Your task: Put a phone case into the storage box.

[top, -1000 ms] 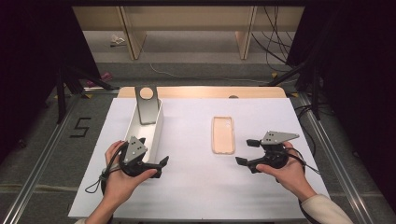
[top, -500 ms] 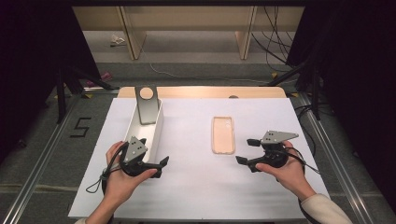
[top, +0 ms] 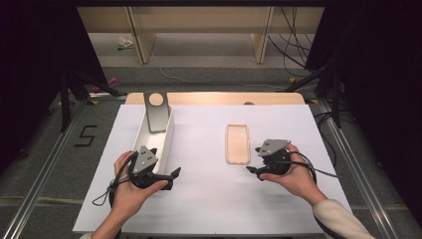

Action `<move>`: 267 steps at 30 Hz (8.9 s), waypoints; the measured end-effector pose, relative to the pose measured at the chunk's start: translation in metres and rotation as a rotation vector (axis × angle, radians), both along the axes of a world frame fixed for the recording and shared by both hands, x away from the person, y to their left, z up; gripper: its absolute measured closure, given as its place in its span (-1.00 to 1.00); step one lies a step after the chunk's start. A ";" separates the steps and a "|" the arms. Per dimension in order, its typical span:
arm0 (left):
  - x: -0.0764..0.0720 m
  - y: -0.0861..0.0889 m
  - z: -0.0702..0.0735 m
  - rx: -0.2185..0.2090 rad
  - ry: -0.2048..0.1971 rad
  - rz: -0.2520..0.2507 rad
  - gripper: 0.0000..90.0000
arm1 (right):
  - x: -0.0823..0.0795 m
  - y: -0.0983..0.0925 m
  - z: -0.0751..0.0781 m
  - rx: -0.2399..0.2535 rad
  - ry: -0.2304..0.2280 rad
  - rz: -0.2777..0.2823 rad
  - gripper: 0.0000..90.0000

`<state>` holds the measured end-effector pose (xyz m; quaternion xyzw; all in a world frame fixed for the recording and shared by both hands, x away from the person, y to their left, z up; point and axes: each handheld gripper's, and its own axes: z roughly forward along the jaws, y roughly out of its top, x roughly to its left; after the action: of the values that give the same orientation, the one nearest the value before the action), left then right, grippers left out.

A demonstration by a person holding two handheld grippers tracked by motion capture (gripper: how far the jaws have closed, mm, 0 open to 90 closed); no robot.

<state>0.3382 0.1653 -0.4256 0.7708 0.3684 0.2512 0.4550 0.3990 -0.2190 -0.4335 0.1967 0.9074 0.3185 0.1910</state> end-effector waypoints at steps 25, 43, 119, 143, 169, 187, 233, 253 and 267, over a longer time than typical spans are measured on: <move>0.000 0.002 0.000 0.006 -0.027 -0.028 -0.96 | 0.018 0.030 -0.008 -0.202 0.012 0.052 -0.34; -0.002 0.001 -0.003 0.011 -0.038 -0.052 -0.96 | 0.030 0.051 -0.010 -0.350 -0.007 0.104 -0.29; -0.004 -0.003 -0.004 0.019 -0.036 -0.071 -0.96 | 0.049 0.091 -0.025 -0.675 0.093 0.319 0.85; -0.003 -0.003 -0.004 0.020 -0.037 -0.069 -0.96 | 0.046 0.088 -0.022 -0.638 0.070 0.325 0.90; -0.003 -0.003 -0.005 0.025 -0.038 -0.069 -0.96 | 0.031 0.057 -0.001 -0.385 -0.008 0.311 0.95; -0.003 -0.003 -0.004 0.022 -0.041 -0.069 -0.96 | 0.014 0.040 0.003 -0.222 -0.022 0.291 0.95; -0.001 -0.006 0.006 -0.022 -0.027 -0.072 -0.90 | -0.024 0.042 0.005 -0.113 -0.073 0.359 0.95; 0.020 -0.037 0.030 -0.063 0.006 -0.126 -0.83 | -0.036 0.047 0.007 -0.098 -0.096 0.388 0.95; 0.045 -0.064 0.043 -0.058 0.058 -0.139 -0.72 | -0.040 0.052 0.008 -0.097 -0.095 0.410 0.95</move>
<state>0.3829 0.1016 -0.3830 0.7879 0.3341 0.1858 0.4828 0.3585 -0.1672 -0.4257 -0.0165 0.9327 0.3154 0.1742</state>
